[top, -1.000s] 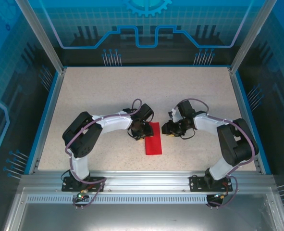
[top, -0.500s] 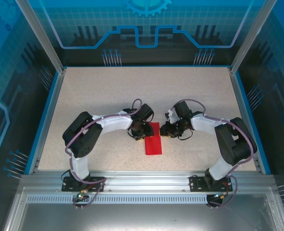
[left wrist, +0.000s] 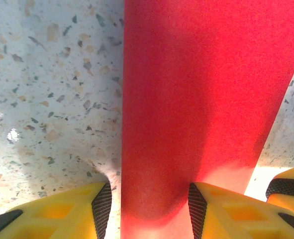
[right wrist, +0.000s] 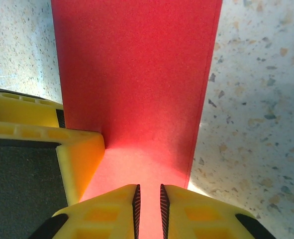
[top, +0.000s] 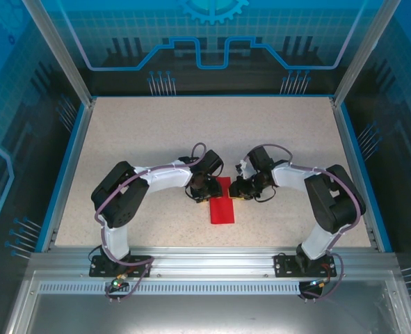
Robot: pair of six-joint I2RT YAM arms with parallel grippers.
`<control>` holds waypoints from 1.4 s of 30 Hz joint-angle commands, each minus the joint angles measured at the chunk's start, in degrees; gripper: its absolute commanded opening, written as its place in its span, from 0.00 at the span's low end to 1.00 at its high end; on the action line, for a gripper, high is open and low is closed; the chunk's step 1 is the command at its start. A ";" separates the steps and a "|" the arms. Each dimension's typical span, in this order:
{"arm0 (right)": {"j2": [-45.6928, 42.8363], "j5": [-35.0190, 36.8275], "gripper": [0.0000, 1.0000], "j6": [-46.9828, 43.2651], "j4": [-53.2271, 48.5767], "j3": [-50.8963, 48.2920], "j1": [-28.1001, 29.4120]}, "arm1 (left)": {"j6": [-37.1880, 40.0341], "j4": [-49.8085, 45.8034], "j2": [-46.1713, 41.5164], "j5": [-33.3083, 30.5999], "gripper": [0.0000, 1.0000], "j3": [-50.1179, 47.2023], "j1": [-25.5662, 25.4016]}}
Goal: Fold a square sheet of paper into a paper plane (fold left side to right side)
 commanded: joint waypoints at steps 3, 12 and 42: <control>2.08 -0.97 0.20 0.24 -1.27 1.78 1.67 | 0.11 1.51 3.09 -0.28 0.50 0.41 -1.10; 5.78 3.51 0.19 -1.41 -5.95 4.02 2.20 | 0.30 1.22 2.53 -0.54 0.50 0.29 -1.10; 9.79 6.27 0.17 -1.49 -6.64 3.33 2.18 | 2.40 15.32 -6.76 12.16 0.34 -6.16 2.35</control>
